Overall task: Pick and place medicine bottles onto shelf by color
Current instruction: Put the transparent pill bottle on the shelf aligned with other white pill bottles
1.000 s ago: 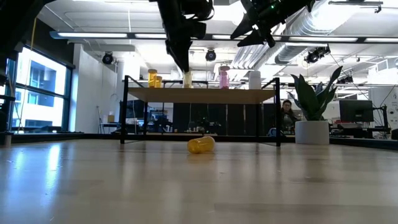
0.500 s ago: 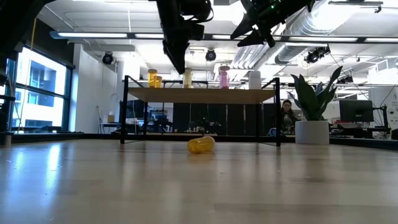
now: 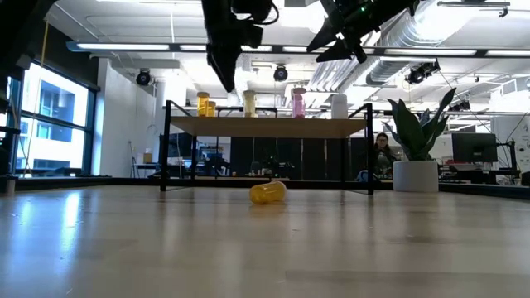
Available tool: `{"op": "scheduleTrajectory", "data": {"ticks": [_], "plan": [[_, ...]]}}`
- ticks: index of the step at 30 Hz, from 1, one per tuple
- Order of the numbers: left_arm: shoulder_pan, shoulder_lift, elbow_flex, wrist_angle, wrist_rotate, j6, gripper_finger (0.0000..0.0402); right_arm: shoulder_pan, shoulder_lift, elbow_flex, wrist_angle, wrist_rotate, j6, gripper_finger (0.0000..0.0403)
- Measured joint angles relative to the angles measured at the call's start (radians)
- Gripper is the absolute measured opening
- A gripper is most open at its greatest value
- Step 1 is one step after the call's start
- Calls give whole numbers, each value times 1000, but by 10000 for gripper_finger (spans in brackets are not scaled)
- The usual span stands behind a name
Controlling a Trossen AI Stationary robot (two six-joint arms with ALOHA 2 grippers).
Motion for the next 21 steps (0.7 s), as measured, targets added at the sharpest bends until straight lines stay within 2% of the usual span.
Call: {"op": "scheduleTrajectory", "data": {"ticks": [10,13,17,21], "plan": [[-7,-85,0,-70,7,-38,152,88,0,0,-22,0,-54,200],[-14,-136,-23,-60,45,-62,152,127,-2,0,-58,1,-27,200],[-32,-228,-126,51,110,-63,152,183,-8,0,-130,0,44,200],[-56,-328,-265,169,130,-74,152,249,-8,0,-199,0,143,200]]}}
